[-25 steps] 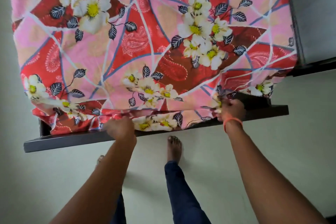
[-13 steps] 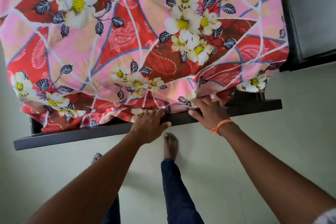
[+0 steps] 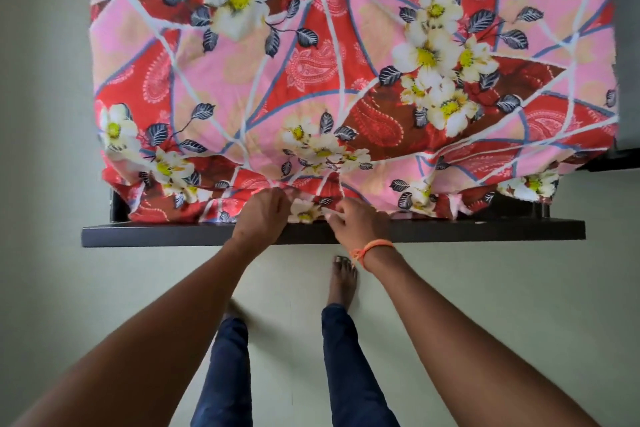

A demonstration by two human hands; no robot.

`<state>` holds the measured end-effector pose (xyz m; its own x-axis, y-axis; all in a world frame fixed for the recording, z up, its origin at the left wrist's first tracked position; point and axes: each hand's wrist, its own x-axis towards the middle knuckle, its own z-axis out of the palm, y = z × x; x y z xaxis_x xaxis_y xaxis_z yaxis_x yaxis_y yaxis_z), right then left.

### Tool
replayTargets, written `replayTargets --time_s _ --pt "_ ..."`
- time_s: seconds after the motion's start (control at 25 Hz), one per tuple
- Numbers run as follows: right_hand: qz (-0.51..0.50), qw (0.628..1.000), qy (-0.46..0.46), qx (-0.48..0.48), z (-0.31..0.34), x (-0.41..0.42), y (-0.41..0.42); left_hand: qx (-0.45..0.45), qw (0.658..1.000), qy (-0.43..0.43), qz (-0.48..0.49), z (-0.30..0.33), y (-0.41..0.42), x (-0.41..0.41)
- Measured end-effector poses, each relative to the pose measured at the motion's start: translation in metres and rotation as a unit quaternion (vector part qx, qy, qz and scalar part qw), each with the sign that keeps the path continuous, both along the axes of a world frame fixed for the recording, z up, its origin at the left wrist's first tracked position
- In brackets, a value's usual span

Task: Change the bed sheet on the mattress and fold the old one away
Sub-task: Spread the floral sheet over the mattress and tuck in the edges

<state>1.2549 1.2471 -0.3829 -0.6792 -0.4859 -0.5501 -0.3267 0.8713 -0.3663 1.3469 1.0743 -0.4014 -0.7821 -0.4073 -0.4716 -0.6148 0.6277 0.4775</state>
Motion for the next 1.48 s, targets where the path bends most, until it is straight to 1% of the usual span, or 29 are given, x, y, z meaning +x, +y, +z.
replayTargets --time_s 0.12,0.2,0.24,0.32,0.4,0.44,0.52,0.56,0.6,0.64,0.72,0.76,0.84,0.92,1.0,1.08,1.16,1.24,1.32,1.4,1.48 --pt "0.000 1.000 -0.002 -0.017 -0.001 0.029 -0.070 -0.011 0.997 0.031 0.076 0.002 -0.045 0.034" --pt "0.000 0.998 0.020 -0.052 0.002 0.047 -0.120 0.000 0.990 0.059 0.127 0.007 -0.078 0.059" --pt "0.012 0.995 0.047 -0.082 0.010 0.053 -0.146 0.010 0.982 0.076 0.170 0.013 -0.093 0.071" --pt "0.060 0.985 0.080 -0.143 0.027 0.070 -0.214 0.026 0.953 0.093 0.287 0.026 -0.137 0.103" --pt "0.125 0.966 0.142 -0.179 0.028 0.080 -0.274 0.041 0.924 0.068 0.374 0.038 -0.183 0.133" --pt "0.123 0.964 0.150 -0.180 0.025 0.082 -0.303 0.051 0.916 0.054 0.394 0.040 -0.206 0.148" --pt "0.068 0.985 0.103 -0.125 0.022 0.087 -0.349 0.080 0.907 0.052 0.411 0.038 -0.244 0.171" --pt "0.096 0.981 0.142 -0.089 0.019 0.087 -0.366 0.091 0.903 0.054 0.417 0.037 -0.258 0.178" --pt "0.152 0.967 0.195 -0.058 0.014 0.086 -0.386 0.099 0.898 0.053 0.425 0.034 -0.273 0.186" --pt "0.198 0.955 0.220 -0.025 0.013 0.085 -0.402 0.108 0.893 0.050 0.434 0.029 -0.285 0.192" --pt "0.228 0.946 0.227 0.043 0.013 0.082 -0.427 0.132 0.881 0.042 0.453 0.019 -0.302 0.195" --pt "0.228 0.945 0.227 0.059 0.000 0.078 -0.430 0.148 0.876 0.044 0.456 0.016 -0.307 0.191" --pt "0.235 0.939 0.238 0.080 -0.010 0.077 -0.436 0.170 0.878 0.056 0.444 0.012 -0.317 0.175" --pt "0.241 0.927 0.273 0.086 -0.016 0.081 -0.442 0.186 0.889 0.051 0.416 0.009 -0.327 0.154" --pt "0.227 0.926 0.285 0.103 -0.019 0.082 -0.452 0.204 0.901 0.043 0.379 0.005 -0.339 0.132" --pt "0.210 0.927 0.286 0.125 -0.019 0.084 -0.455 0.185 0.931 0.032 0.313 0.000 -0.348 0.114" --pt "0.202 0.929 0.283 0.129 -0.022 0.084 -0.457 0.129 0.969 0.004 0.211 -0.010 -0.356 0.102" --pt "0.194 0.926 0.297 0.128 -0.025 0.090 -0.455 0.102 0.986 0.005 0.134 -0.027 -0.354 0.101" --pt "0.187 0.926 0.297 0.136 -0.026 0.088 -0.456 0.113 0.990 0.014 0.083 -0.040 -0.359 0.098" --pt "0.189 0.929 0.283 0.145 -0.023 0.087 -0.461 0.127 0.987 -0.001 0.097 -0.036 -0.369 0.092" --pt "0.187 0.930 0.274 0.157 -0.018 0.084 -0.464 0.206 0.964 0.012 0.166 -0.019 -0.382 0.086"
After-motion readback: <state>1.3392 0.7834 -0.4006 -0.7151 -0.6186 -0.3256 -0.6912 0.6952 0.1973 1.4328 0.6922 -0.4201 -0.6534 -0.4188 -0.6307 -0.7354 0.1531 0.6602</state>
